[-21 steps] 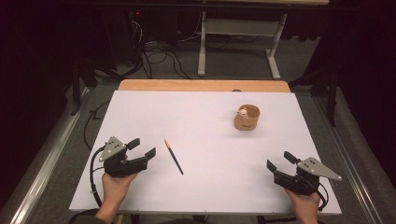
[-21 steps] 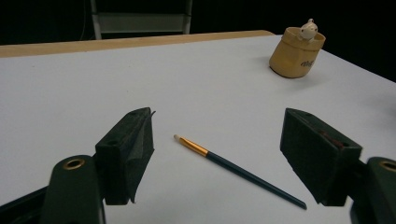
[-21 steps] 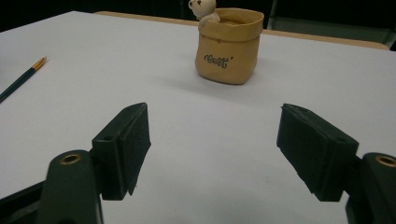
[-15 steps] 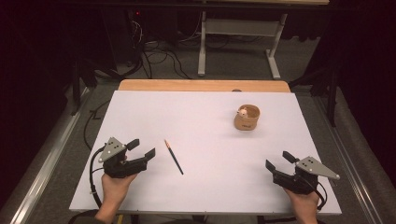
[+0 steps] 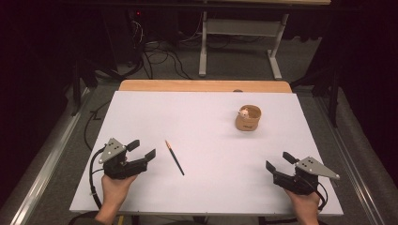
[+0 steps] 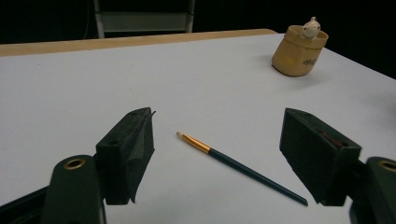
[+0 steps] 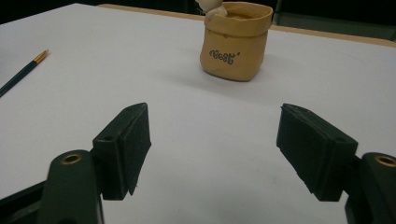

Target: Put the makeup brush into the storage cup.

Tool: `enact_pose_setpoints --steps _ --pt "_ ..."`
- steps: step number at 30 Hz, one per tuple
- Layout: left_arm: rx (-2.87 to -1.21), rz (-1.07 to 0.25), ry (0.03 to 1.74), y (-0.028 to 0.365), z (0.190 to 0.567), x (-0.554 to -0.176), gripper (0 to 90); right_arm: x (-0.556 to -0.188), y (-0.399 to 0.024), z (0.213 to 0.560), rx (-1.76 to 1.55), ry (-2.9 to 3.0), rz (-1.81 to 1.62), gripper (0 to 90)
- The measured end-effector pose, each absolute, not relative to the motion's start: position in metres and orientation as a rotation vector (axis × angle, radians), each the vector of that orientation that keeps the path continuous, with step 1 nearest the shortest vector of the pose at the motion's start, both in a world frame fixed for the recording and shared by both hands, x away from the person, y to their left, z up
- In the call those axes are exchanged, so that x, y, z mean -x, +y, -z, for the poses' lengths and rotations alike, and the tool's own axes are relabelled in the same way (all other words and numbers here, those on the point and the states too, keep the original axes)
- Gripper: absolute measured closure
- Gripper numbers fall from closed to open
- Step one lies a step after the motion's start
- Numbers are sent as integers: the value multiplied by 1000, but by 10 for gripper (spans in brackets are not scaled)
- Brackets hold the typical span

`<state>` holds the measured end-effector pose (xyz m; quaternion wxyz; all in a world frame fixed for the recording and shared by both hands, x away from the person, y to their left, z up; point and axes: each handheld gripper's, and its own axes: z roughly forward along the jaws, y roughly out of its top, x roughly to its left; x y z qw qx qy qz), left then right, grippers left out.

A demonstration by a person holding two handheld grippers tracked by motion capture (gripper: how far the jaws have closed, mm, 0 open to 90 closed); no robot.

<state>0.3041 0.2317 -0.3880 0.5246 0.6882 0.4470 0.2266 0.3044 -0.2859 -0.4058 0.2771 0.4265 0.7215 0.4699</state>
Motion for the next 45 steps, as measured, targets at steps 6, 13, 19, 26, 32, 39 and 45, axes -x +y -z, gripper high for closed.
enact_pose_setpoints --steps 6,13,19,26,32,39,45 --pt "-1653 -540 1065 231 388 -305 266 -305 -286 407 -1150 1941 -1258 279" --pt "-1656 -541 1063 230 387 -304 260 -304 -285 406 -1148 1943 -1259 279" --pt "-1656 -533 1067 231 385 -306 252 -305 -285 407 -1154 1943 -1258 279" --pt "-1655 -524 1047 229 380 -306 249 -304 -286 406 -1153 1940 -1264 279" --pt "-1636 -521 1047 230 375 -308 248 -304 -285 407 -1158 1942 -1263 279" --pt "-1628 -513 1035 227 370 -308 245 -305 -285 407 -1160 1940 -1265 278" --pt "-1634 -510 1017 222 366 -308 243 -305 -286 407 -1164 1940 -1267 278"
